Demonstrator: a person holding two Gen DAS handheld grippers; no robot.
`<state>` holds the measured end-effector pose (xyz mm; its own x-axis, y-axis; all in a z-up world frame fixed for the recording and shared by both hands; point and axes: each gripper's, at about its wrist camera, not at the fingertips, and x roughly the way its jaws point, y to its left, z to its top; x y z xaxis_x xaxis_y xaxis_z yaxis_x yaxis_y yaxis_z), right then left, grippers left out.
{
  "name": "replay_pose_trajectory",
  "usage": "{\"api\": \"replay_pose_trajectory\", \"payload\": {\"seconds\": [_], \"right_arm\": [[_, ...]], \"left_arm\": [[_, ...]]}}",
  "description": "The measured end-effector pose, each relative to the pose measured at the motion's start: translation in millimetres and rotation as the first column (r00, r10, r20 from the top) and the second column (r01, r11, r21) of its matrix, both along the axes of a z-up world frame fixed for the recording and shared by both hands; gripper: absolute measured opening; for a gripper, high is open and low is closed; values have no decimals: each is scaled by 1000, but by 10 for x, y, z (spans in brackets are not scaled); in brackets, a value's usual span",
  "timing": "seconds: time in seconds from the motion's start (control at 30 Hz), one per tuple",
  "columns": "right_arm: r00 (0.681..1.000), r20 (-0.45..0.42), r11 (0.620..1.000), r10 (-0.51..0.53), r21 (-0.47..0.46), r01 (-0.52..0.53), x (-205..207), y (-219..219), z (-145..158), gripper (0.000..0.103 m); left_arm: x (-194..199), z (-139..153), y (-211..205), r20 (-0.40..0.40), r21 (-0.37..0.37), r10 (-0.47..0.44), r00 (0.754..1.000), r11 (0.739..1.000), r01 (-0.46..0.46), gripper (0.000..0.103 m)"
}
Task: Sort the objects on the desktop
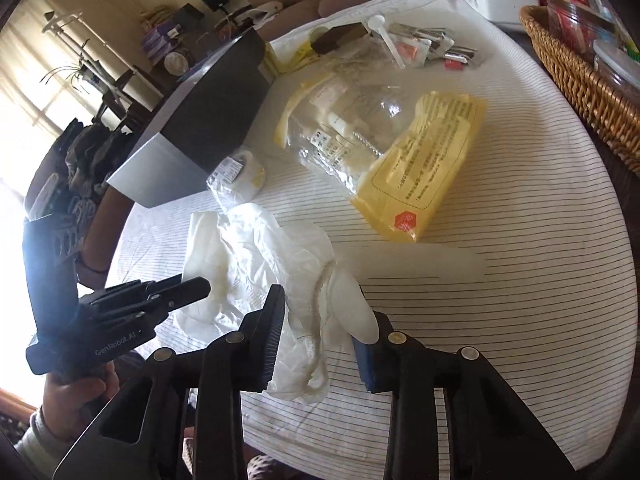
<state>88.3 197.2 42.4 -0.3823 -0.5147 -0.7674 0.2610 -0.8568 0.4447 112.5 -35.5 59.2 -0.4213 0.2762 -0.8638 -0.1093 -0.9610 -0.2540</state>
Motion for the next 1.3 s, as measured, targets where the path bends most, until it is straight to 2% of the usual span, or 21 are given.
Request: {"api": "replay_pose_trajectory", "payload": {"seconds": [0.2, 0.23, 0.3, 0.37, 0.53, 0.67, 0.73, 0.77, 0.83, 0.87, 0.9, 0.97, 1.0, 1.03, 1.07, 1.17, 1.23, 1.3], "right_arm": [[998, -53, 999, 39, 15, -38, 12, -171, 291, 32], [997, -62, 999, 46, 23, -45, 12, -206, 335, 28], [995, -79, 998, 59, 43, -56, 8, -277, 400, 24], [992, -99, 997, 77, 39, -73, 9, -337, 470, 22], [981, -147, 991, 131, 40, -126, -44, -552, 783, 22], [959, -215, 981, 186, 90, -170, -130, -804, 1143, 21], [948, -244, 978, 205, 98, -186, -166, -891, 1297, 11], [943, -253, 976, 214, 93, -197, -180, -923, 1363, 10], [935, -265, 970, 236, 114, -213, -189, -998, 1460, 10], [933, -266, 966, 244, 146, -212, -199, -1030, 1476, 10], [935, -258, 964, 241, 177, -200, -214, -1035, 1460, 10], [950, -242, 970, 195, 192, -150, -235, -930, 1367, 16], [960, -224, 975, 169, 182, -130, -247, -841, 1282, 39], [970, -198, 980, 141, 168, -108, -263, -733, 1177, 70], [979, -173, 986, 111, 146, -86, -273, -607, 1058, 80], [996, -85, 997, 11, 74, -5, -265, -201, 664, 83], [998, -35, 996, -52, 68, 54, -265, 25, 416, 83], [995, 38, 995, -90, 44, 88, -294, 192, 148, 83]], "left_arm": [[15, 301, -9, -49, 14, -22, 999, 1000, 22, 17], [10, 337, -12, -54, 14, -25, 998, 1000, 25, 15], [5, 386, -28, -57, 30, -27, 998, 999, 29, 3], [0, 454, -54, -61, 52, -32, 998, 998, 35, 0], [-55, 880, -203, -130, 85, -24, 991, 996, 36, 0], [-160, 1185, -362, -166, 43, -19, 986, 999, 27, 0], [-165, 1142, -503, -152, 74, 10, 988, 997, 1, 1], [-144, 1073, -582, -146, 108, 27, 989, 994, -11, 5], [-85, 845, -707, -118, 177, 60, 991, 983, -38, 32], [-52, 696, -746, -91, 208, 76, 993, 977, -56, 58], [-18, 545, -758, -66, 232, 82, 994, 970, -65, 63], [51, 273, -665, -23, 216, 61, 998, 975, -55, 63], [78, 160, -590, -5, 200, 46, 999, 979, -44, 63], [97, 58, -514, 15, 193, 28, 1000, 981, -30, 63], [110, -35, -439, 35, 187, 17, 999, 982, -24, 63], [110, -251, -253, 81, 171, 16, 997, 985, -30, 63], [53, -346, -159, 102, 176, 14, 995, 984, -32, 63], [15, -360, -84, 88, 177, 20, 996, 984, -35, 64]]}}
